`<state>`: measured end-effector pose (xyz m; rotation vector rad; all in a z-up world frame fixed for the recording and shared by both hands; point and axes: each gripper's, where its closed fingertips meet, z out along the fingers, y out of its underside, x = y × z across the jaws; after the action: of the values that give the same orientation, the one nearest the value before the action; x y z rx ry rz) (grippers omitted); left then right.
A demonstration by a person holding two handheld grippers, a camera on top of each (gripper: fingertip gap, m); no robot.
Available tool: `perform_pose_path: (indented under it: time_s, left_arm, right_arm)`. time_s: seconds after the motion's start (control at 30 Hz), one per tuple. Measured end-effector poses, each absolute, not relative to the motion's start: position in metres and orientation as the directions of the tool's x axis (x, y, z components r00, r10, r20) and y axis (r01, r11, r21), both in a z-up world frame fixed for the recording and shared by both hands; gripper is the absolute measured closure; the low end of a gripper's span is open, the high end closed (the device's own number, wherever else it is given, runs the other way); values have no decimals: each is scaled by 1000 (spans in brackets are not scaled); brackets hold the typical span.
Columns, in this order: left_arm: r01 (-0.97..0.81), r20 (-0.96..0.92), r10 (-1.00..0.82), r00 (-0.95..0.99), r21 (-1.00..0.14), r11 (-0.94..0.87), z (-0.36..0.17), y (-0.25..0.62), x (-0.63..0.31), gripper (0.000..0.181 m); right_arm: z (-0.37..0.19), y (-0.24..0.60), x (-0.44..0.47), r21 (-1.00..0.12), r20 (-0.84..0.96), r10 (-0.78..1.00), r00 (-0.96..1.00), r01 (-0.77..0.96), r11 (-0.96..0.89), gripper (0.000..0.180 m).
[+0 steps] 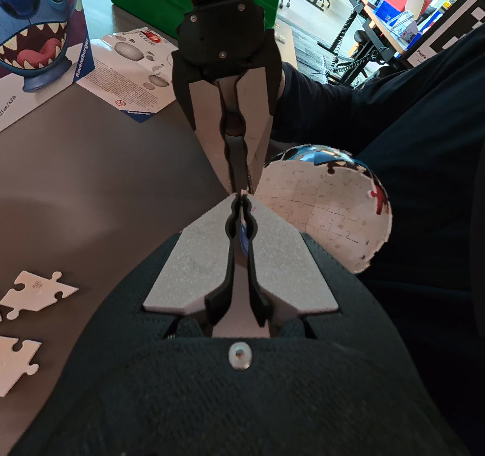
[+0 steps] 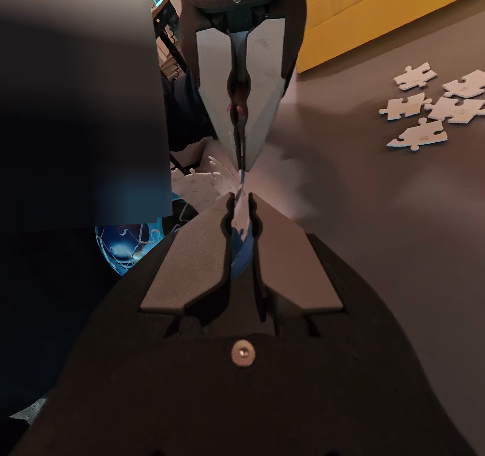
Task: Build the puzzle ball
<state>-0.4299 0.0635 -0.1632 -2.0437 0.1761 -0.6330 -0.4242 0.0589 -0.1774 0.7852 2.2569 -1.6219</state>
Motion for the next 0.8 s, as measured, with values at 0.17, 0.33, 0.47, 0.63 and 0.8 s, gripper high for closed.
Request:
perform_pose_path:
  time_s: [0.17, 0.33, 0.47, 0.63, 0.8]
  left_arm:
    - [78, 293, -341, 894, -848, -523, -163, 66, -433, 181]
    - [5, 191, -298, 935, -848, -529, -167, 68, -433, 181]
    - [-21, 126, -250, 960, -859, -511, -162, 68, -435, 181]
    - [-36, 57, -183, 981, -882, -470, -157, 68, -445, 181]
    - [32, 84, -114, 990, -917, -397, -155, 64, -463, 181]
  right_arm:
    - [-176, 64, -430, -798, -483, 297, -823, 554, 236, 171]
    - [-168, 63, -436, -804, -460, 303, -835, 536, 257, 170]
    - [-167, 63, -437, -802, -435, 328, -839, 526, 282, 171]
    - [-162, 67, -445, -820, -402, 369, -838, 508, 262, 169]
    - [-156, 90, -456, -871, -298, 484, -823, 442, 216, 169]
